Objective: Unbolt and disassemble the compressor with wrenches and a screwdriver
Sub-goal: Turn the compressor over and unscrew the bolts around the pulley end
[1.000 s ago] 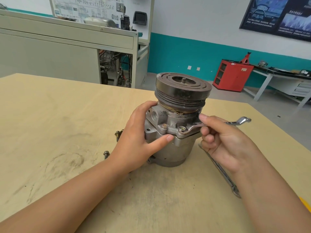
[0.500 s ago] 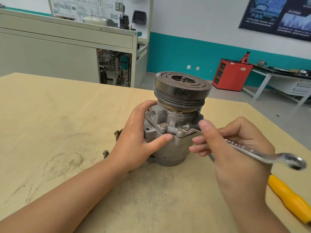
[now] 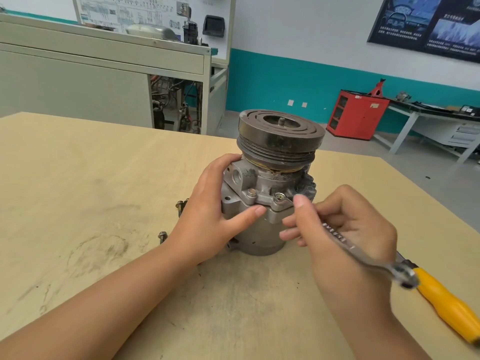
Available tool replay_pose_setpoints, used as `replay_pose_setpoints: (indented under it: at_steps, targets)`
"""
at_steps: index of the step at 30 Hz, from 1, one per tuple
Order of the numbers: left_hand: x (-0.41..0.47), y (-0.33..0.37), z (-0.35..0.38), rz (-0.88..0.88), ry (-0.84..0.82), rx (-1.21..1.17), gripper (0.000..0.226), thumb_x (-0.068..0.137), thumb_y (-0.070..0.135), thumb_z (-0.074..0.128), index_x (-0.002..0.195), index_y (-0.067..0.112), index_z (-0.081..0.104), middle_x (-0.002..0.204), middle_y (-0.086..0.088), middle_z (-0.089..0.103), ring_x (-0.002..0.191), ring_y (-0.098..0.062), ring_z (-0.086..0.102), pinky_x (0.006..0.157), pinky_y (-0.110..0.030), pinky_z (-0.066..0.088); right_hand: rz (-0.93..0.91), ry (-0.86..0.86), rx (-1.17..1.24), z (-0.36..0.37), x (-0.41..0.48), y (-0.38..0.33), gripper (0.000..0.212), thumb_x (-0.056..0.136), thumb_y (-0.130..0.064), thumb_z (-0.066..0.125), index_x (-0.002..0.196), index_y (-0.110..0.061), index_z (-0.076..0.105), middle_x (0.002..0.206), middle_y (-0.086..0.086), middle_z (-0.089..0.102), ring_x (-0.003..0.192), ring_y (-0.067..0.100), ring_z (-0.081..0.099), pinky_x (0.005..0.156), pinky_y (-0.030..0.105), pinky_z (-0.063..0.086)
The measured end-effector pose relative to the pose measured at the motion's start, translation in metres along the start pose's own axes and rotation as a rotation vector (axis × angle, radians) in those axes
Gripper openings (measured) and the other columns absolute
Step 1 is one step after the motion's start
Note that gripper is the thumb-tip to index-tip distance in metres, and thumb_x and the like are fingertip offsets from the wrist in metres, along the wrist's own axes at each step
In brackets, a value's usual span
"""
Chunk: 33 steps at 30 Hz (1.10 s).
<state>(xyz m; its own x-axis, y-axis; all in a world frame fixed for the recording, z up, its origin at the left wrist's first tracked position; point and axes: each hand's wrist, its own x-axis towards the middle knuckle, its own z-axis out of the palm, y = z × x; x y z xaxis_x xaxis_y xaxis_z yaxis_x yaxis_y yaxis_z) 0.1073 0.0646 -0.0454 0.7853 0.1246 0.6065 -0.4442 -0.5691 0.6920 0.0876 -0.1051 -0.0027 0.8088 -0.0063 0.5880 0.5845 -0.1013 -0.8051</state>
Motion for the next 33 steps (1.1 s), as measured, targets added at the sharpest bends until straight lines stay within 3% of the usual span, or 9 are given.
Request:
replay_pose_setpoints:
  at_steps: [3,9,13,17,20,24,29,33]
  targets:
    - [0.000,0.000,0.000,0.000,0.003,0.007,0.068,0.071,0.062,0.063,0.126,0.060,0.022,0.132,0.017,0.044,0.124,0.001,0.043,0.099,-0.021,0.039,0.201,-0.043,0.223,-0.009,0.015,-0.004,0.028,0.081,-0.008,0.068,0.062,-0.007,0.047,0.056,0.011,0.067,0.043,0.023,0.064,0.038,0.019,0.044]
    - [0.000,0.000,0.000,-0.007,-0.001,0.012,0.068,0.070,0.063,0.062,0.124,0.063,0.020,0.134,0.018,0.043,0.125,0.000,0.041,0.102,-0.028,0.040,0.676,-0.293,0.407,-0.026,0.055,0.006,0.020,0.064,-0.020,0.067,0.055,-0.014,0.050,0.048,0.006,0.060,0.033,0.008,0.052,0.033,0.013,0.036]
    - [0.000,0.001,-0.001,-0.006,-0.003,0.023,0.068,0.070,0.064,0.061,0.124,0.064,0.019,0.135,0.018,0.042,0.125,0.001,0.041,0.102,-0.026,0.040,0.799,-0.445,0.378,-0.025,0.079,0.014,0.011,0.060,-0.019,0.068,0.054,-0.014,0.060,0.045,0.002,0.057,0.031,0.004,0.048,0.031,0.011,0.034]
    - [-0.001,0.001,-0.002,-0.009,-0.012,0.015,0.069,0.070,0.064,0.062,0.125,0.062,0.020,0.135,0.019,0.041,0.126,0.002,0.040,0.101,-0.025,0.039,0.828,-0.517,0.421,-0.026,0.087,0.020,0.010,0.061,-0.018,0.066,0.057,-0.012,0.059,0.043,0.002,0.054,0.029,0.004,0.044,0.031,0.010,0.033]
    - [-0.001,0.000,-0.002,-0.007,-0.008,0.018,0.069,0.070,0.064,0.061,0.125,0.063,0.020,0.134,0.020,0.042,0.124,0.005,0.040,0.099,-0.018,0.037,0.747,-0.451,0.530,-0.026,0.081,0.018,0.014,0.065,-0.017,0.065,0.054,-0.014,0.056,0.046,0.002,0.054,0.031,0.004,0.045,0.033,0.011,0.035]
    - [0.000,0.000,-0.001,-0.004,-0.004,0.022,0.069,0.071,0.064,0.061,0.126,0.061,0.021,0.134,0.020,0.042,0.124,0.004,0.041,0.098,-0.016,0.036,0.460,-0.197,0.631,-0.025,0.058,0.004,0.014,0.071,-0.022,0.061,0.068,-0.012,0.051,0.048,0.002,0.057,0.035,0.008,0.050,0.038,0.014,0.040]
    - [0.000,0.000,0.000,0.005,0.001,0.022,0.069,0.071,0.062,0.062,0.126,0.061,0.020,0.133,0.018,0.043,0.124,0.003,0.041,0.099,-0.017,0.036,0.017,-0.079,0.341,-0.016,0.024,-0.011,0.029,0.077,-0.029,0.065,0.067,-0.009,0.046,0.054,0.006,0.066,0.040,0.021,0.062,0.040,0.018,0.045]
    - [0.000,0.000,0.000,0.006,-0.001,0.027,0.070,0.071,0.062,0.062,0.129,0.056,0.022,0.133,0.016,0.045,0.123,0.000,0.043,0.099,-0.020,0.039,-0.156,-0.058,0.124,-0.007,0.009,-0.004,0.029,0.082,-0.038,0.068,0.065,-0.021,0.052,0.062,-0.003,0.069,0.048,0.012,0.066,0.045,0.022,0.050]
